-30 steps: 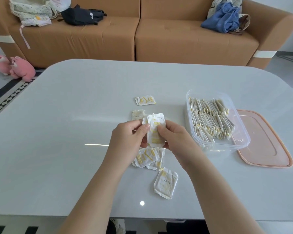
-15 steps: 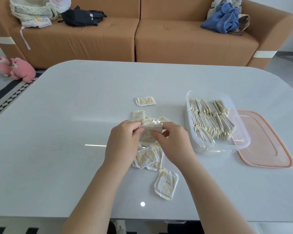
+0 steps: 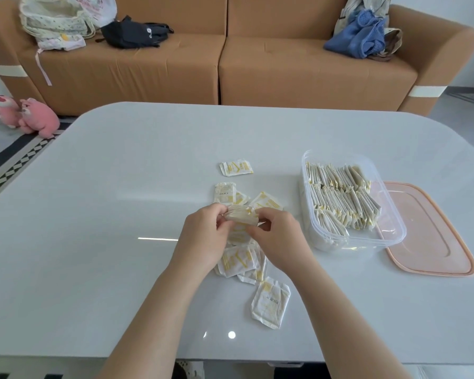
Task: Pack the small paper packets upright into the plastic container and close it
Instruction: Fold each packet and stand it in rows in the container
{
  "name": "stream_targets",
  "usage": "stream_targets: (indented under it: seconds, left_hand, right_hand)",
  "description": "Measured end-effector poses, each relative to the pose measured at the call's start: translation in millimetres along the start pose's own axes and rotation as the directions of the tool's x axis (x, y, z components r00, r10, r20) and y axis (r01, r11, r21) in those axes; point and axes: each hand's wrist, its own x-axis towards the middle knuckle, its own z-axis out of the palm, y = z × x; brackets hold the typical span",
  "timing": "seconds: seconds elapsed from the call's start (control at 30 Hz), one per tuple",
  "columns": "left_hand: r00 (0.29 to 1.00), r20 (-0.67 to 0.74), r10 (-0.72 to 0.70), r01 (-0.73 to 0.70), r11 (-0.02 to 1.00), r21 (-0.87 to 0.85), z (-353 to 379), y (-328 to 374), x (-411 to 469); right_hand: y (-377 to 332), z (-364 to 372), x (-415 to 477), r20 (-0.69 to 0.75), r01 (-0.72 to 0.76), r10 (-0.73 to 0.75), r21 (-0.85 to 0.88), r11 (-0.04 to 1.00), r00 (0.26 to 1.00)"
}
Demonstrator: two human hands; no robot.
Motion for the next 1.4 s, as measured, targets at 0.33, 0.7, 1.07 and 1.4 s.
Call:
stream_targets:
  seconds: [0.33,0.7,1.07,1.4]
  left_hand:
    - [0.989,0.087,-0.116,0.125,0.987,-0.100,-0.3,2.6,2.5]
    - [0.986,0.020,-0.164,0.164,0.954,-0.249,-8.1,7.7,3.8]
    - [0.986,0.092,-0.142,0.159,0.965,-0.209,-1.9,14.3,2.5]
    - [0.986,0.126,-0.109,0.133,0.969,-0.208,5.2,25.1,7.8]
  right_hand:
    - [5.0,3.7,1.1,0.017,-0.007,0.007,0.012,1.000,1.000]
    - [-18.5,-48.7,-10.3,-0.344,0.269,-0.254,-0.004,0.963,0.904]
    - [34.9,-122.8,-23.7,-0.496,0.063,-0.163,-0.212,0.975,0.853]
    - [50.8,-152.7,-30.7,-0.239,-0.060,-0.125,-0.640,0.766,0.963]
